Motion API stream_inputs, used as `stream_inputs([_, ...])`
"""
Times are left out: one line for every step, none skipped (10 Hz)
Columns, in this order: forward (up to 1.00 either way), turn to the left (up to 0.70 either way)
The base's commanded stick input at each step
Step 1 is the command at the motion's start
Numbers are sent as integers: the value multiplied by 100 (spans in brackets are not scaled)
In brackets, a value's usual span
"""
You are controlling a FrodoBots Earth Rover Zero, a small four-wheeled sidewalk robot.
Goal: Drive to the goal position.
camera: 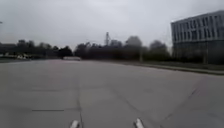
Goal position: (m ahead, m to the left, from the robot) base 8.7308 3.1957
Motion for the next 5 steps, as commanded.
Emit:
stream_inputs([50, 0])
stream_inputs([0, 0])
stream_inputs([0, 0])
stream_inputs([0, 0])
stream_inputs([0, 0])
